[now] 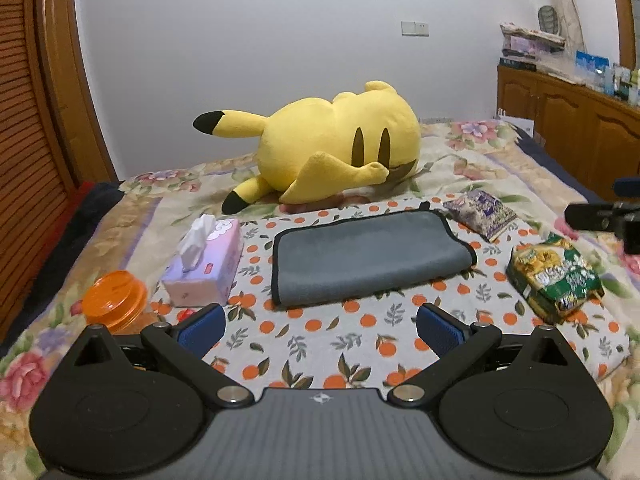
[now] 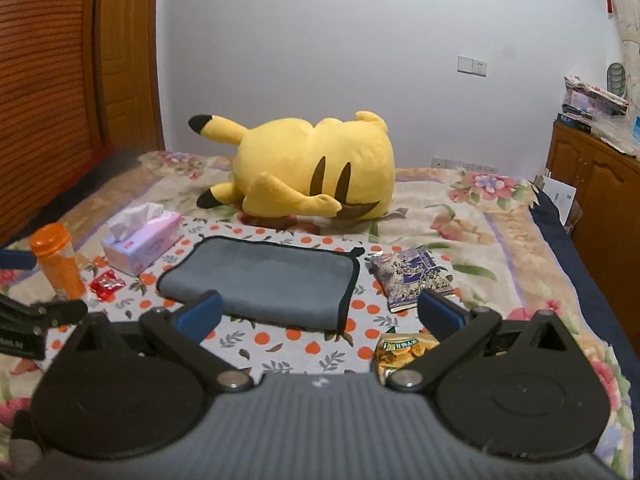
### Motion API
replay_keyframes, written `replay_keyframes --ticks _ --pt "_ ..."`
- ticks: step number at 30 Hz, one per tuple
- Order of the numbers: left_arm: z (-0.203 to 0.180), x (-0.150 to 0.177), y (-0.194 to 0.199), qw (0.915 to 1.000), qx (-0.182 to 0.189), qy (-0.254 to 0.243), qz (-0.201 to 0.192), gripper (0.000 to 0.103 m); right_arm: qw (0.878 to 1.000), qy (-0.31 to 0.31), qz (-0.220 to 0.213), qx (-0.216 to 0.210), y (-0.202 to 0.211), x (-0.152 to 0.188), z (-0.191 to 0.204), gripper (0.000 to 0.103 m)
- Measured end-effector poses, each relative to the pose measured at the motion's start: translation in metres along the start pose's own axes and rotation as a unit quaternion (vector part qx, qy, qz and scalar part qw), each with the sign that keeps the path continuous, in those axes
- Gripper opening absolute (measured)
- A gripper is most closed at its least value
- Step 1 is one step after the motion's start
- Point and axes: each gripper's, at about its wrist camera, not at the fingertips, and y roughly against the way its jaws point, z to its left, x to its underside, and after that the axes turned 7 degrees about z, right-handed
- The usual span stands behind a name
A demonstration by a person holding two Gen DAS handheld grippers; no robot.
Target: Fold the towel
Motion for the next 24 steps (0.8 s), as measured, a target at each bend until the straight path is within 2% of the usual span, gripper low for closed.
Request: replay_keyframes --ticks 5,9,24 --pt "0.001 0.010 0.014 0.9999 0.006 0.007 0.004 0.103 1.000 -0.005 -0.008 -0.001 0.015 0.005 -0.002 0.103" --pt "0.000 0.018 0.023 1.0000 -0.005 0.002 0.000 0.103 1.000 -0.006 -0.010 0.000 0.024 0.011 -0.003 0.103" --pt "-0.007 0.041 0.038 1.0000 -0.002 -0.001 0.000 0.103 1.000 -0.009 -0.007 0.000 0.044 0.041 0.001 0.103"
